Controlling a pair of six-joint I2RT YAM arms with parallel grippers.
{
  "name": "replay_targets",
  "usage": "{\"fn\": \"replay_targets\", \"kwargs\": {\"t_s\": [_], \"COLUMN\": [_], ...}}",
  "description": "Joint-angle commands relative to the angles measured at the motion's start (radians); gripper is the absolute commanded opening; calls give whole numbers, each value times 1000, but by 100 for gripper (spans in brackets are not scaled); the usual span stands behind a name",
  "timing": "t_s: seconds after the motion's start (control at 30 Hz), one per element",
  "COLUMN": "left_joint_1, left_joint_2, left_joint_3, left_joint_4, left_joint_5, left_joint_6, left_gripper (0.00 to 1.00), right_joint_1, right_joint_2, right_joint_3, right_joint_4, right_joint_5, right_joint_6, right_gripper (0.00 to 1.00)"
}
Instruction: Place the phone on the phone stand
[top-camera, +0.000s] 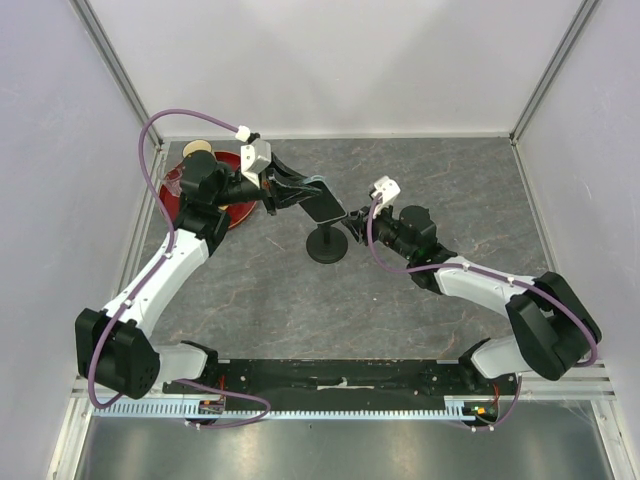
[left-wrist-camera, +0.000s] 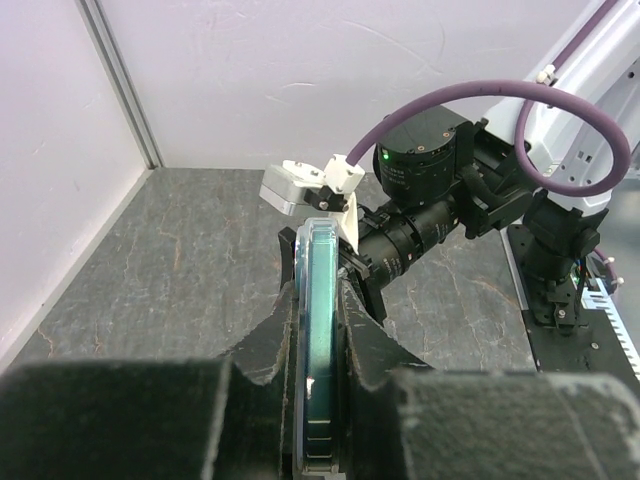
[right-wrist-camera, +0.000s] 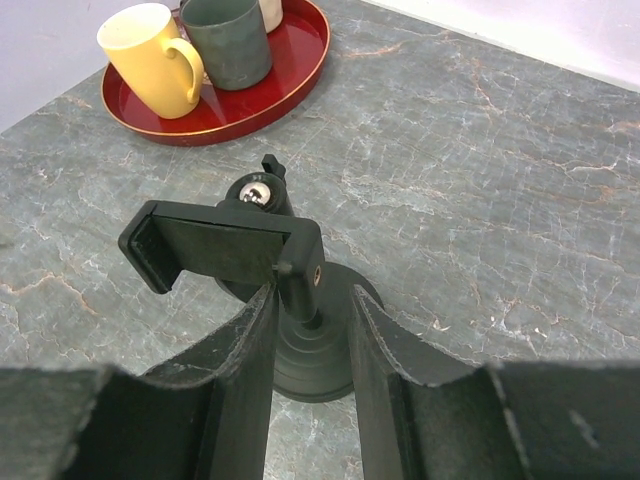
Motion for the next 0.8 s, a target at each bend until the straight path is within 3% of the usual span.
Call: {"fn": "replay_targets", "kwargs": {"t_s": [0.0, 0.53, 0.77], "left_joint_1": [-1, -1, -1], "left_joint_2": [-30, -36, -33], "left_joint_3": [7, -31, -29], "left_joint_4": [72, 56, 58], "left_joint_5": [-12, -36, -35], "left_joint_6": [-22, -8, -13], "left_gripper": [2, 2, 2], "right_joint_1": [6, 6, 5], "right_joint_2": [18, -12, 16], "right_joint_3": [39, 63, 78], "right_joint_4": [63, 28, 22], "right_joint_5": [-3, -9, -12], "right_joint_6": [-7, -18, -24], "right_gripper": [40, 39, 29]}}
